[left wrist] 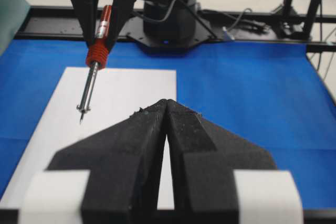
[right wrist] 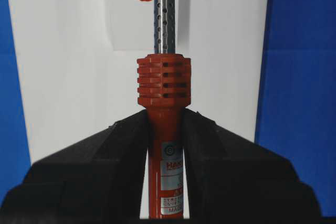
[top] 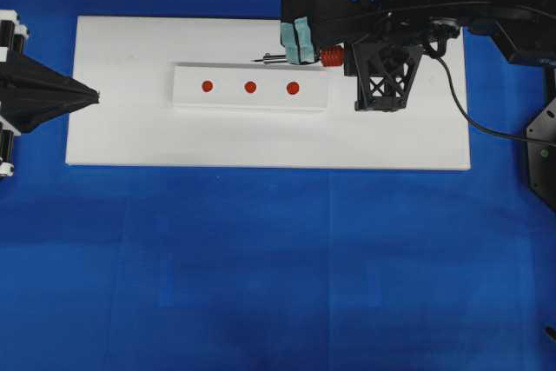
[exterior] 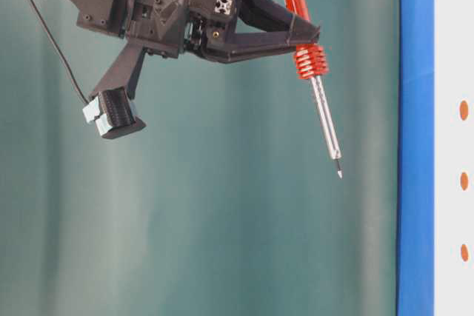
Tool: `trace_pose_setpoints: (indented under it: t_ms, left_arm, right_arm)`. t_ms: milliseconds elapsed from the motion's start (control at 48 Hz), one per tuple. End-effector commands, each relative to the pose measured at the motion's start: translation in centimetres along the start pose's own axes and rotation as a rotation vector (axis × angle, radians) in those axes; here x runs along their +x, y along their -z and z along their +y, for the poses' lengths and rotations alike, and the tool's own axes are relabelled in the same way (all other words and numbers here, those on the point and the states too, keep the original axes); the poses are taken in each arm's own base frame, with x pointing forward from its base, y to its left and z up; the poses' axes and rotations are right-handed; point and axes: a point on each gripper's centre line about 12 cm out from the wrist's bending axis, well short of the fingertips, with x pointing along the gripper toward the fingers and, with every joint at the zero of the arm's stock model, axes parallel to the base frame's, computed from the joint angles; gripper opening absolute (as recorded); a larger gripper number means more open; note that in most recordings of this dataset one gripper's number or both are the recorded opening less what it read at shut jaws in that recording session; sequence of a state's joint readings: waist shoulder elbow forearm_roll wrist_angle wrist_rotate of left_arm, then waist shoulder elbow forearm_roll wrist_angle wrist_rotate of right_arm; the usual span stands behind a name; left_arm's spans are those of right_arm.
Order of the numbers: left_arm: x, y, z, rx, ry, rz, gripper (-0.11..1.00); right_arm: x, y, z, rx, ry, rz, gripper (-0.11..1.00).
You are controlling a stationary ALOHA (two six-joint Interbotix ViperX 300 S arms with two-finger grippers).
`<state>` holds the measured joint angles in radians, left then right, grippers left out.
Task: Touch the tip of the soldering iron to the mark.
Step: 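Shift right and lower the iron tip onto the middle red dot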
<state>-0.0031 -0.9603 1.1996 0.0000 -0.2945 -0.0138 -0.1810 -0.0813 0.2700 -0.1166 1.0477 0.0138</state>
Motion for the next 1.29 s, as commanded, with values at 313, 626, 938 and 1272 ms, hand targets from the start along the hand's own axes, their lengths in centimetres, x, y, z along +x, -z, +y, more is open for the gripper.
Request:
trace_pose_setpoints:
  t_ms: [313,626,938,1272]
  left_arm:
    - [0.2,-0.2,-0.1,0.0,0.004,-0.005,0.0]
    - [0.2,-0.2,-0.1,0.0,0.004,-0.005,0.0]
    - [0.1,-0.1,0.0,0.001,0.002,-0.003,0.0]
    - [0.2,-0.1,-0.1,0.0,0.004,-0.003,0.0]
  right_arm:
    - [0.6,0.0,0.1,0.025,-0.003,0.001,0.07]
    - [3.9,0.0,0.6,0.02,-0.012,0.016,0.07]
    - [6.8,0.5,1.1,0.02,-0.027,0.035,0.07]
    - [8.4,0.7,1.0,0.023,-0.027,0.055,0.07]
